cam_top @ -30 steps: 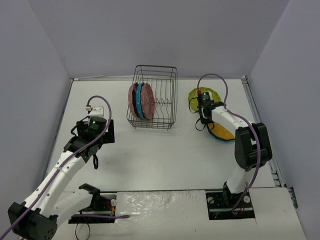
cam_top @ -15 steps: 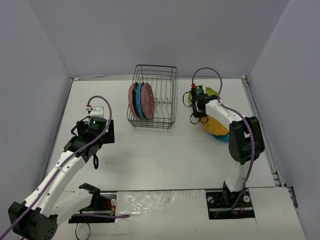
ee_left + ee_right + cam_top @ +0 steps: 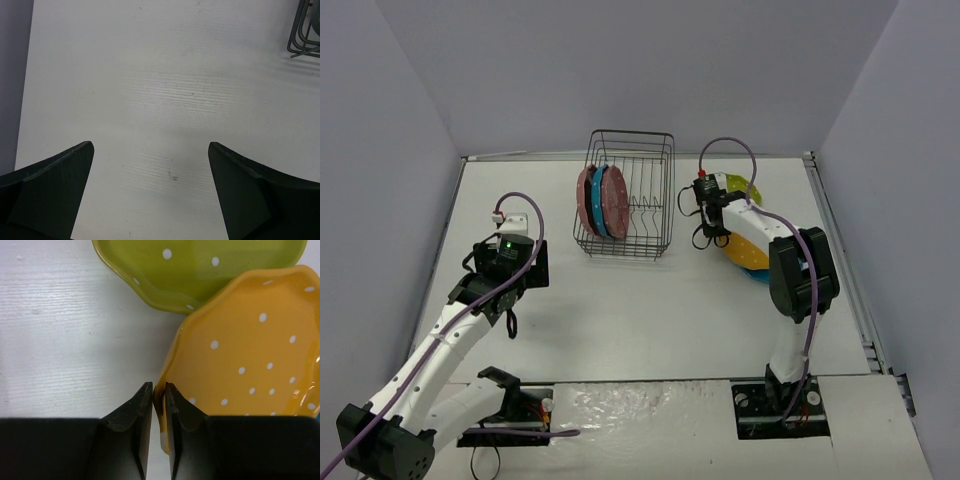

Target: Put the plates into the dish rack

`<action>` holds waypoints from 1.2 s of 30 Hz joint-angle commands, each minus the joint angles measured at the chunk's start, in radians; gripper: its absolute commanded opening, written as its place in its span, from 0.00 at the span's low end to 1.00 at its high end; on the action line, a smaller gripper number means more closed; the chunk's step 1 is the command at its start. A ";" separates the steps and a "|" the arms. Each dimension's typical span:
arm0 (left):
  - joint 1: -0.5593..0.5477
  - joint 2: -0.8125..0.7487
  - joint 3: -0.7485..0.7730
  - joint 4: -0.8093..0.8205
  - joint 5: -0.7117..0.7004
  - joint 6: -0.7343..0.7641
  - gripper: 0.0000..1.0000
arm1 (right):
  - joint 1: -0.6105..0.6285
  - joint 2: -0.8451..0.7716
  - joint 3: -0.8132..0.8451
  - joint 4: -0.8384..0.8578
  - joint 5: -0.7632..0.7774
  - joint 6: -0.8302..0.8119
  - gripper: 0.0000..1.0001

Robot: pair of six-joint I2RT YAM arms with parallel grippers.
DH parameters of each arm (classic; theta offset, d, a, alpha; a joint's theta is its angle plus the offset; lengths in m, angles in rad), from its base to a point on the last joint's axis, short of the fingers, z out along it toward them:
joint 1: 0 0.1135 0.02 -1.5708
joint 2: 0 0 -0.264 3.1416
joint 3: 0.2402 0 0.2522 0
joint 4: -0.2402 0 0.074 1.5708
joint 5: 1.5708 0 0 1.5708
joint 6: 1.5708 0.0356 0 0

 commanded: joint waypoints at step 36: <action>0.007 -0.034 0.021 0.042 -0.031 0.020 0.97 | 0.116 0.085 -0.004 -0.028 0.448 0.020 0.56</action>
